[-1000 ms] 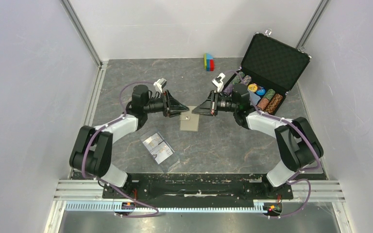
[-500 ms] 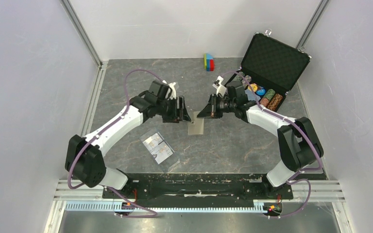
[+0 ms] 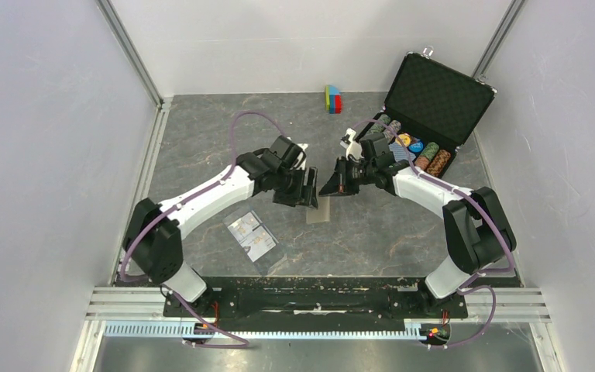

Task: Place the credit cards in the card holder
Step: Open the card holder.

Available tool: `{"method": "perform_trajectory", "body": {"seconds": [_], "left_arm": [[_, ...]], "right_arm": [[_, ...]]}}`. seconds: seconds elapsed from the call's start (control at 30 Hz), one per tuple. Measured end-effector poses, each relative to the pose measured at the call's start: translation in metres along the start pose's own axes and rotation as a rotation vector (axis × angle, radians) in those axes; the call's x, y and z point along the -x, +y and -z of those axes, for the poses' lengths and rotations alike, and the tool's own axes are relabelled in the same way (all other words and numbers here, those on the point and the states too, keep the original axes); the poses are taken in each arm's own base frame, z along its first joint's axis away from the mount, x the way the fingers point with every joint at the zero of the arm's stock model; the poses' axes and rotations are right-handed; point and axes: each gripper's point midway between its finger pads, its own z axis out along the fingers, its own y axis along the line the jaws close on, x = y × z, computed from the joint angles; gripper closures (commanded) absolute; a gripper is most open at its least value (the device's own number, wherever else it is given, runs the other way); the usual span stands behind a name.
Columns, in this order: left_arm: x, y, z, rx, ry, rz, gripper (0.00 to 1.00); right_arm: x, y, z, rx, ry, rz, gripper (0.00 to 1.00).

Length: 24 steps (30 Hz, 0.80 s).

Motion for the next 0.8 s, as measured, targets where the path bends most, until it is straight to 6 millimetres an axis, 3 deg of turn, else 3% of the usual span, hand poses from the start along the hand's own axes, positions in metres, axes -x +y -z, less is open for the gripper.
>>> {"method": "perform_trajectory", "body": {"seconds": [0.17, 0.53, 0.8], "left_arm": [[0.002, -0.009, -0.019, 0.005, 0.035, -0.017, 0.28], [0.002, -0.002, -0.044, 0.07, 0.091, -0.019, 0.6], [0.007, 0.003, -0.046, 0.092, 0.071, -0.018, 0.65]], "right_arm": [[-0.001, -0.001, 0.0, -0.003, 0.002, -0.003, 1.0], [-0.002, -0.003, 0.0, -0.016, 0.007, -0.011, 1.0], [0.001, -0.004, 0.0, -0.031, -0.005, 0.013, 1.0]]}}
